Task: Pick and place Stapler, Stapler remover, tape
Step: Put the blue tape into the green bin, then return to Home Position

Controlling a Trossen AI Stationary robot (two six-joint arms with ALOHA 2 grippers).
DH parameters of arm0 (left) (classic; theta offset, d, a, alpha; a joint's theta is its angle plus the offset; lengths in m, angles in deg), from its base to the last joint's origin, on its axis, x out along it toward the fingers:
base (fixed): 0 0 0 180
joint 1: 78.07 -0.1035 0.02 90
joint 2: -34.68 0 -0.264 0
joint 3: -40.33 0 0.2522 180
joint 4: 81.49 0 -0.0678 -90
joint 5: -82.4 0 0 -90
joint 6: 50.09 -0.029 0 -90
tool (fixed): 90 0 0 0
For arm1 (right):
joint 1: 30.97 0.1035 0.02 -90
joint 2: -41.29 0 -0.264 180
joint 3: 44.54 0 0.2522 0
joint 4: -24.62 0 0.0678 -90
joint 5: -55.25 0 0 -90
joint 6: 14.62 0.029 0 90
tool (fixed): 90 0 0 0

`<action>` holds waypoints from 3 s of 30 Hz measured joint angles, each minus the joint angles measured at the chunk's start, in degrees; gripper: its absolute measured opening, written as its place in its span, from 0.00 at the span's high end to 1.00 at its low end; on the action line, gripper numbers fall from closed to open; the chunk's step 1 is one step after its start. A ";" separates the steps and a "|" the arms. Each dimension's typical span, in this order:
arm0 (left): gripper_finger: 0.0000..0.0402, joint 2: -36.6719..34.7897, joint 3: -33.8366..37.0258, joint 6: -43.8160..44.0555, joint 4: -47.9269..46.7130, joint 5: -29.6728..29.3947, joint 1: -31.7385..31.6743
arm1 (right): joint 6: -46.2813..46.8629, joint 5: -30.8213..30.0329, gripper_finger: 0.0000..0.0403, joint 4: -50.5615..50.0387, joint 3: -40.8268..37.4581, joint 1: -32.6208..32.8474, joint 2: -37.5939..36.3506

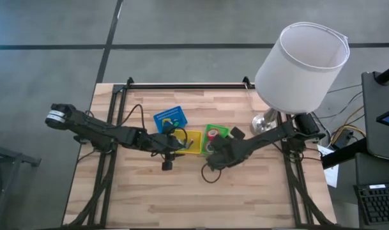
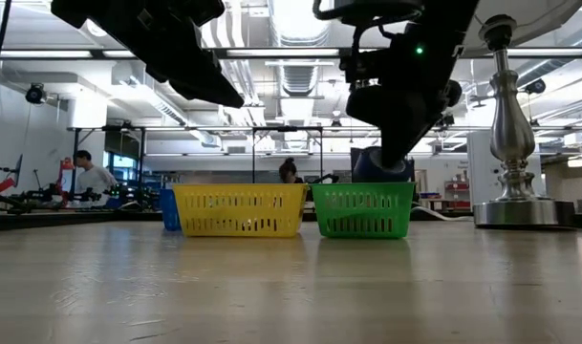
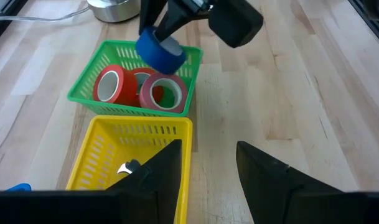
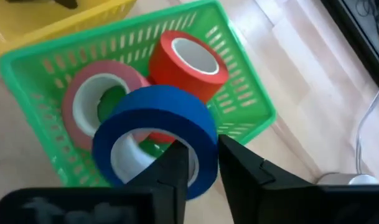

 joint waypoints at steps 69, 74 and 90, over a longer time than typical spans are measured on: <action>0.61 -54.36 30.66 -5.72 4.86 -17.94 9.46 | -47.98 21.81 0.83 74.82 -45.51 12.59 -42.61; 0.61 -58.00 32.90 -7.07 5.01 -18.14 9.40 | -51.23 21.92 0.85 75.65 -52.73 12.57 -50.20; 0.61 -66.79 44.28 -13.68 18.03 -18.12 9.03 | -59.60 21.95 0.85 102.35 -75.28 9.64 -66.93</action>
